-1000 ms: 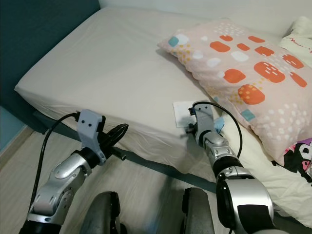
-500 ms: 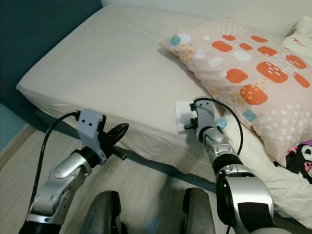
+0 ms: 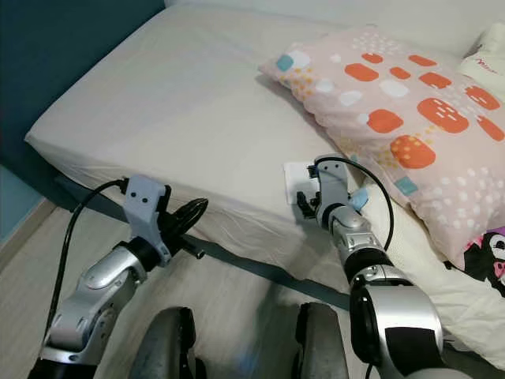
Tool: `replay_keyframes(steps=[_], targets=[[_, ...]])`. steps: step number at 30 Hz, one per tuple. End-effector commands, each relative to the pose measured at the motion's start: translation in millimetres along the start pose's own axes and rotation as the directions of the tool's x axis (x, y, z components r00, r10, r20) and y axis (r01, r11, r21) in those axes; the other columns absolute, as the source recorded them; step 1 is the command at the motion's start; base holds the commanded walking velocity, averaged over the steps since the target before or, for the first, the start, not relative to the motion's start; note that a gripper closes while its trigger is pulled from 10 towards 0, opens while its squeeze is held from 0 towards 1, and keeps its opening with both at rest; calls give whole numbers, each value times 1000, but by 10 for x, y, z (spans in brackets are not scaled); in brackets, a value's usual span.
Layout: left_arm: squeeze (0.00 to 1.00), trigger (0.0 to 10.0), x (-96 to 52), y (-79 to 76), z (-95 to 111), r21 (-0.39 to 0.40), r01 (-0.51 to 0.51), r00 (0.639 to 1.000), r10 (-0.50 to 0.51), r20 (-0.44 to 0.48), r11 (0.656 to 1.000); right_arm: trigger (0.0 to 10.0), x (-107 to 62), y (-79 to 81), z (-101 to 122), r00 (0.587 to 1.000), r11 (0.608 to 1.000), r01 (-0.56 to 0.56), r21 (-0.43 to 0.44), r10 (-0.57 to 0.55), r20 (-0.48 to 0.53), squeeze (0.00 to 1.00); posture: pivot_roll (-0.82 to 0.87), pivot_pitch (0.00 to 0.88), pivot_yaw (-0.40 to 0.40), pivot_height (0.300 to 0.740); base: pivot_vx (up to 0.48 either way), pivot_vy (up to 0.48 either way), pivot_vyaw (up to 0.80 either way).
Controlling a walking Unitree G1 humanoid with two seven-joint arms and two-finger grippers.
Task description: Clean up the room
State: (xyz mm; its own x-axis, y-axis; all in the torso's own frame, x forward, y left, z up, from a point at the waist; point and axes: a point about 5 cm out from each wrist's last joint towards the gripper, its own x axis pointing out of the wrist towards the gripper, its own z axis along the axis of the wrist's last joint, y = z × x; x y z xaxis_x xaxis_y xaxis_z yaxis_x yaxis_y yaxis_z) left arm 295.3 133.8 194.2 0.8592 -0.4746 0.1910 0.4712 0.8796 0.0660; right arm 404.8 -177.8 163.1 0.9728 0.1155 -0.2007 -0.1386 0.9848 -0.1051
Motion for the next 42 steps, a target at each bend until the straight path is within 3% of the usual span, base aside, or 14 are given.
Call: replay_keyframes(steps=[1,2,3,9,16,28,29,30,31,33,34,42], targets=[[0,10000,-64,-3,-37,19,0,999,0,-34,1000,10000,-20,12,-161,998,999,12,37,-10,-56,820,138,437,-19,587,0,0,0],[0,10000,-64,-3,-37,19,0,999,0,-34,1000,10000,-20,12,-161,998,999,12,37,-10,-56,820,138,437,-19,587,0,0,0],[0,10000,-70,-3,-30,21,0,999,1,-34,1000,10000,-23,9,-177,998,999,15,50,-12,-61,0,149,438,-18,587,0,0,0],[0,10000,-106,19,-1,35,-7,999,8,-40,999,10000,-31,2,-218,997,992,36,119,-28,-66,0,182,437,-16,587,0,0,0],[0,10000,-126,25,12,39,-2,999,4,-44,999,10000,-19,47,-207,998,991,25,133,-17,-64,0,190,436,-15,587,0,0,0],[0,10000,-115,8,10,38,11,998,-9,-56,999,9882,-35,106,-358,983,1000,7,18,-4,-184,0,193,435,-13,587,0,0,0],[0,10000,-114,8,10,37,10,998,-8,-56,999,8235,-35,104,-359,983,1000,10,16,-7,-185,0,193,435,-13,587,0,0,0],[0,10000,-114,8,10,37,10,998,-8,-56,999,8235,-35,104,-359,983,1000,10,16,-7,-185,0,193,435,-13,587,0,0,0],[0,10000,-112,10,9,37,10,998,-8,-56,999,3647,-35,103,-359,983,1000,11,14,-8,-186,0,192,434,-13,587,0,0,0],[0,10000,-111,10,9,38,10,998,-8,-57,999,3647,-35,98,-359,982,1000,16,13,-13,-186,0,192,434,-13,587,0,0,0],[0,10000,-106,11,10,39,11,998,-8,-56,999,0,-36,89,-356,983,1000,23,15,-20,-185,0,190,431,-12,587,0,0,0],[0,10000,-79,-35,60,19,45,999,-44,-25,999,0,-30,71,-319,985,999,29,19,-25,-173,0,185,427,-13,587,0,0,0]])
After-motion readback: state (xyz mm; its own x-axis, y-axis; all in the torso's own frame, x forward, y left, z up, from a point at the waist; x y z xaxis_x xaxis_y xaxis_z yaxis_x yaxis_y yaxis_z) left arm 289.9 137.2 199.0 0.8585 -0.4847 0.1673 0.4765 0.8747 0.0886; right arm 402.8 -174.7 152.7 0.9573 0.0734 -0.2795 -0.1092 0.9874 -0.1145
